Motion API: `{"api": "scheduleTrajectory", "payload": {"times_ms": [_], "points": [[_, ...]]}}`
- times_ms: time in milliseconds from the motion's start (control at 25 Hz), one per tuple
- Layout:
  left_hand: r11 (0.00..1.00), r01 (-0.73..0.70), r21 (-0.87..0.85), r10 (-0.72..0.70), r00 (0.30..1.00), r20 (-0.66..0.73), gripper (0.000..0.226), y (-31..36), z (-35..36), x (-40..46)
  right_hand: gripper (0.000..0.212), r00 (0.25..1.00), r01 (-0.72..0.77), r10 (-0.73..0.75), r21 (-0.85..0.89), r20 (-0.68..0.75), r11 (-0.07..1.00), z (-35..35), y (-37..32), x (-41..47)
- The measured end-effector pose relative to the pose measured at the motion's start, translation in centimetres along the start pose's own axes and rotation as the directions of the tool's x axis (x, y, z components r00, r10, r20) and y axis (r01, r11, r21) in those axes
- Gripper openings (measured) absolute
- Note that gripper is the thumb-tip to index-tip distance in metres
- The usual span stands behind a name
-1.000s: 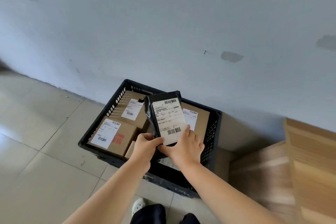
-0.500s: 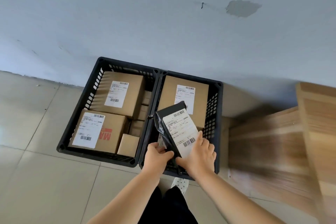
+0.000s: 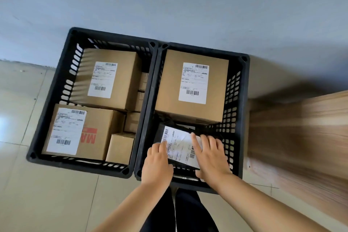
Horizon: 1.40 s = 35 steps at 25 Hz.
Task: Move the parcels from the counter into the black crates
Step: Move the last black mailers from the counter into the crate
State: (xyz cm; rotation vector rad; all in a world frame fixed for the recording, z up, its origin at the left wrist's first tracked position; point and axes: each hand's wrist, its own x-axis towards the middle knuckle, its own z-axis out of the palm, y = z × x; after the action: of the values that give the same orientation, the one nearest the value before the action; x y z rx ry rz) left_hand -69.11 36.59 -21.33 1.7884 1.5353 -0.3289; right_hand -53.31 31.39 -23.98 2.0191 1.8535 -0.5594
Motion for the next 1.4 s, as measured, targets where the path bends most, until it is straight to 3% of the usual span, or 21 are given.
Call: {"api": "scheduleTrajectory", "payload": {"times_ms": [160,320,440,720,800,1000,1120,1400], "points": [[0.985,-0.107,0.133,0.093,0.990,0.108,0.068,-1.2,2.6,3.8,0.138,0.998,0.058,-0.057,-0.030,0.017,0.998,3.6,1.0,3.5],[0.903,-0.266,0.339,0.185,0.950,0.251,0.078,-2.8,4.9,7.5,0.143,0.996,0.085,-0.082,-0.051,0.042,0.995,7.7,1.2,6.4],[0.857,-0.291,0.425,0.159,0.934,0.320,0.085,-3.7,6.2,9.0,0.144,0.993,0.116,-0.116,-0.032,0.015,0.993,10.0,1.0,7.8],[0.857,-0.257,0.446,0.045,0.901,0.431,0.094,-5.0,8.2,10.4,0.127,0.992,0.107,-0.105,0.027,-0.072,0.994,12.8,1.3,9.5],[0.856,-0.250,0.453,0.022,0.892,0.451,0.095,-5.2,8.3,10.6,0.121,0.997,0.048,-0.042,0.088,-0.064,0.995,13.2,1.3,8.7],[0.844,-0.271,0.463,0.037,0.891,0.453,0.092,-5.2,8.4,10.9,0.099,0.948,-0.318,0.305,0.313,0.090,0.895,13.0,1.3,7.3],[0.831,-0.297,0.470,0.059,0.888,0.456,0.089,-5.2,8.3,11.2,0.083,0.910,-0.405,0.336,0.354,0.241,0.843,12.9,1.4,7.6],[0.810,-0.311,0.498,0.013,0.857,0.515,0.085,-4.2,6.9,11.8,0.072,0.898,-0.412,0.325,0.302,0.298,0.860,12.0,1.8,7.6]]}}
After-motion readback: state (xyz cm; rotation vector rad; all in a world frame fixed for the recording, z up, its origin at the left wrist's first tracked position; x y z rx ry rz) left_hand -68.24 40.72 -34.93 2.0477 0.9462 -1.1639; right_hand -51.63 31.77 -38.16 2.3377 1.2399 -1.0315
